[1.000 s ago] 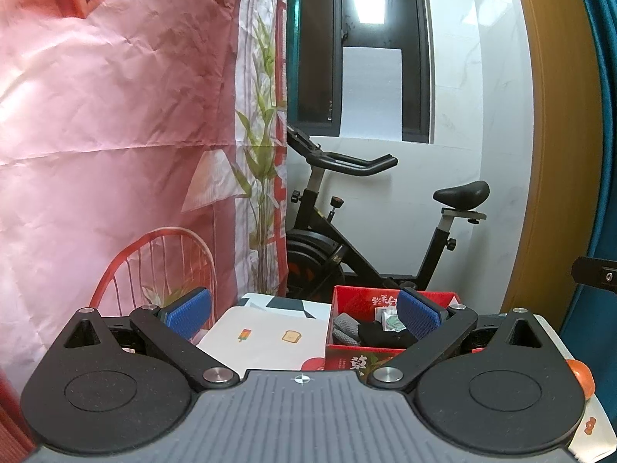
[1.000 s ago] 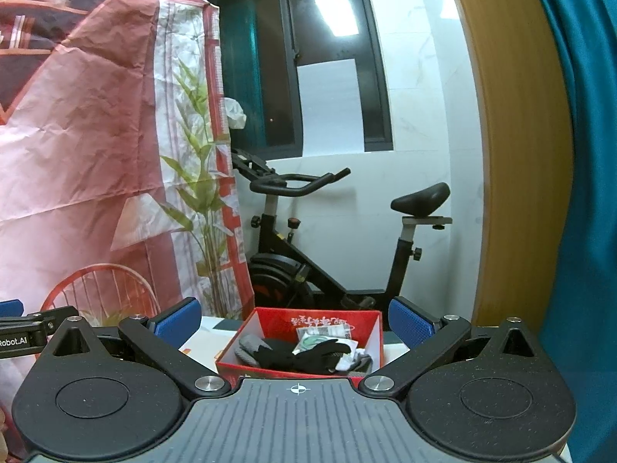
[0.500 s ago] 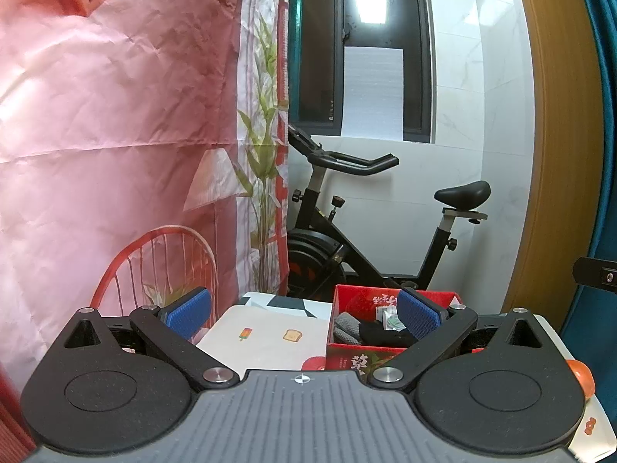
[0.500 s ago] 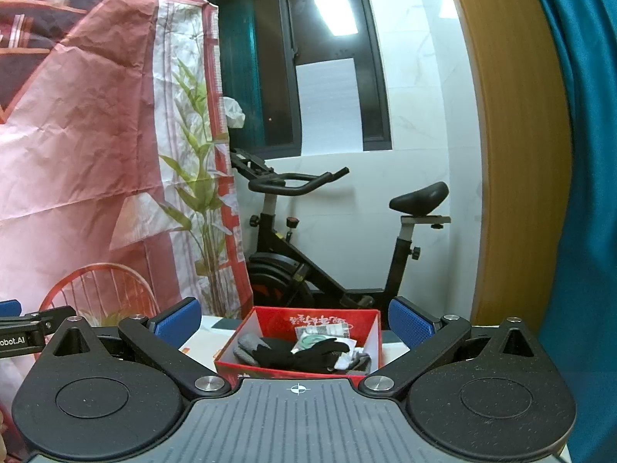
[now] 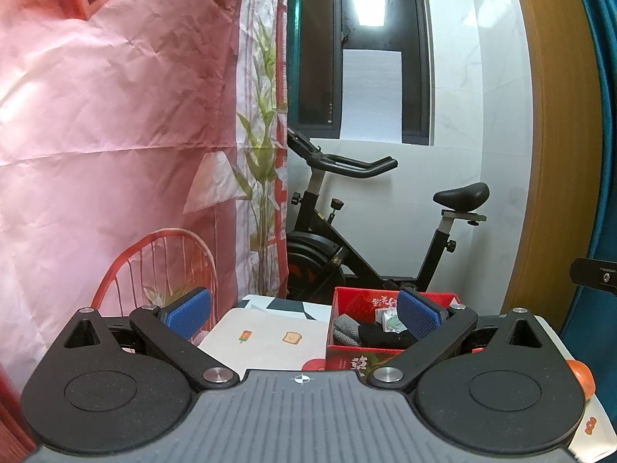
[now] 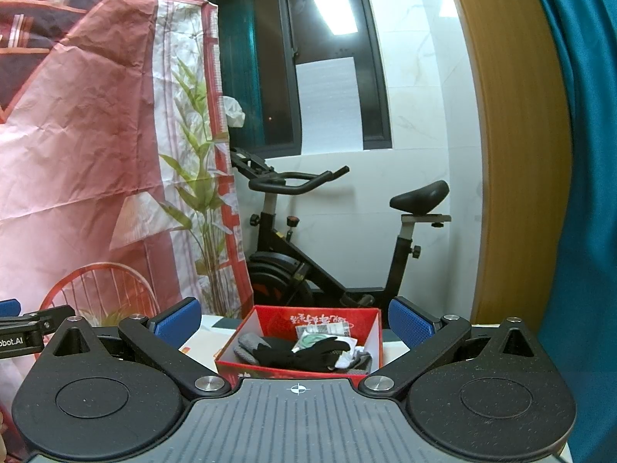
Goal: Organize soft objects
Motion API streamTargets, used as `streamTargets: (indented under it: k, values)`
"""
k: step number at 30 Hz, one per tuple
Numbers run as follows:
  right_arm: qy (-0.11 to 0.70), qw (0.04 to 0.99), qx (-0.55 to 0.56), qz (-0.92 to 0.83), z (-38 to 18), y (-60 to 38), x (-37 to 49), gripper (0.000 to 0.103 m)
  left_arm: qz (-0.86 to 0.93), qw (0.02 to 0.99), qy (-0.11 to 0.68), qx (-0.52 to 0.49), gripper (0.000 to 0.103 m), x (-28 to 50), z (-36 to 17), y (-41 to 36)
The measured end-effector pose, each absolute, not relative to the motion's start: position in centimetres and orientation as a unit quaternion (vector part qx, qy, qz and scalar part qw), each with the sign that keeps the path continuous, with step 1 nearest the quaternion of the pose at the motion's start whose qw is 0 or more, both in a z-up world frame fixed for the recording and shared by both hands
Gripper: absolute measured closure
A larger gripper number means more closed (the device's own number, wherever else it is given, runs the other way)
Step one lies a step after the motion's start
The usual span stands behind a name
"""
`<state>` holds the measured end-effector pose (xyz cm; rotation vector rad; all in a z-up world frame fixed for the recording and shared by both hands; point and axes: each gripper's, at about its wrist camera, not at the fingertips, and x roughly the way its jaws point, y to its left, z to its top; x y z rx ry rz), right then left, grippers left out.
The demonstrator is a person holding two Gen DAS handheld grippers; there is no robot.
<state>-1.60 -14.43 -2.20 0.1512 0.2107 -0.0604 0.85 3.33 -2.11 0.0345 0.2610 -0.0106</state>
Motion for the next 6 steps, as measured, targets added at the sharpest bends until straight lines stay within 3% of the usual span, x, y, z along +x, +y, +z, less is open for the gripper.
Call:
streamTargets:
  k: [6]
  values:
    - [0.105, 0.991, 0.076, -0.031, -2.28, -14.30, -1.59, 0.000, -0.005, 0.991, 0.132, 0.015, 0.000, 0.79, -2.07, 3.28]
